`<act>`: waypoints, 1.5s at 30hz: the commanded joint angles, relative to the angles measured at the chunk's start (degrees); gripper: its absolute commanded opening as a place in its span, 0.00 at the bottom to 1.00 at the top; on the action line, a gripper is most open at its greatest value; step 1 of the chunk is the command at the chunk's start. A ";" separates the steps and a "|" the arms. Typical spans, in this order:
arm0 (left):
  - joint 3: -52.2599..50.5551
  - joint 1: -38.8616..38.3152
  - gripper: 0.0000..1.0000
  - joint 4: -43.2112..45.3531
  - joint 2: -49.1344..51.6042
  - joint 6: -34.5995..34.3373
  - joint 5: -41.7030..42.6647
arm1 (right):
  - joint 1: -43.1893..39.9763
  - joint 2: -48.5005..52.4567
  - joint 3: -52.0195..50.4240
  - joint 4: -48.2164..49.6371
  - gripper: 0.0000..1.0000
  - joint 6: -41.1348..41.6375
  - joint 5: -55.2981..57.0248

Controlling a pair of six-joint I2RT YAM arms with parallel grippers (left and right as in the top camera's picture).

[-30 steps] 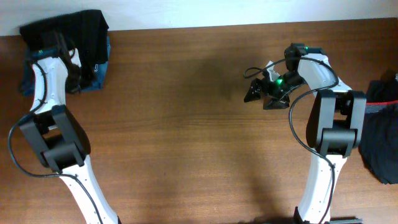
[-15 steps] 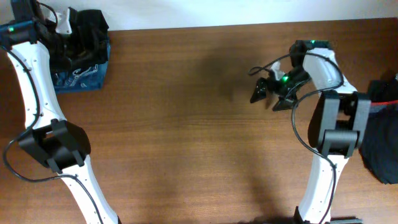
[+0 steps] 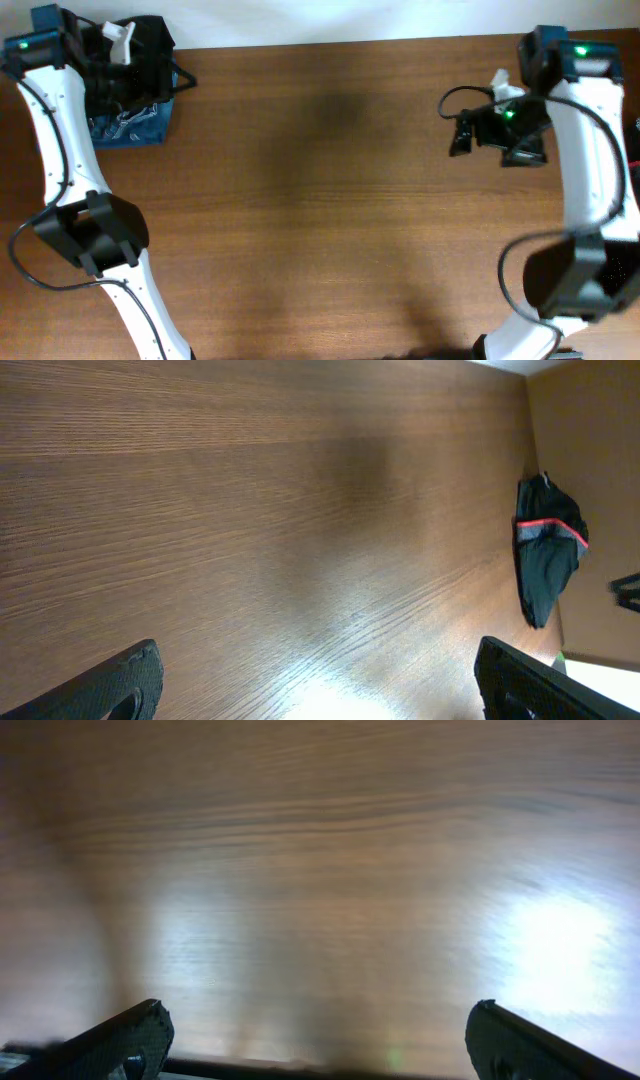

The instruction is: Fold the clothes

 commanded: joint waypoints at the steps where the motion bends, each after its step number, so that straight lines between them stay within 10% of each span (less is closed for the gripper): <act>1: 1.44 -3.37 0.99 -0.55 -2.34 1.79 -1.66 | 0.02 -9.20 0.92 -0.87 0.99 6.14 11.32; 11: 1.44 -13.90 0.99 -7.93 -2.54 1.86 -11.54 | -9.57 -25.03 -1.77 -1.62 0.99 21.09 29.33; 21: 1.42 -26.86 0.99 -8.00 -4.70 1.68 -17.44 | -31.98 -25.64 -11.56 1.55 0.99 17.03 11.41; 45: 1.42 -27.93 0.99 -8.00 -9.25 1.73 -23.15 | -32.04 -59.98 -12.55 -3.58 0.99 3.48 -29.46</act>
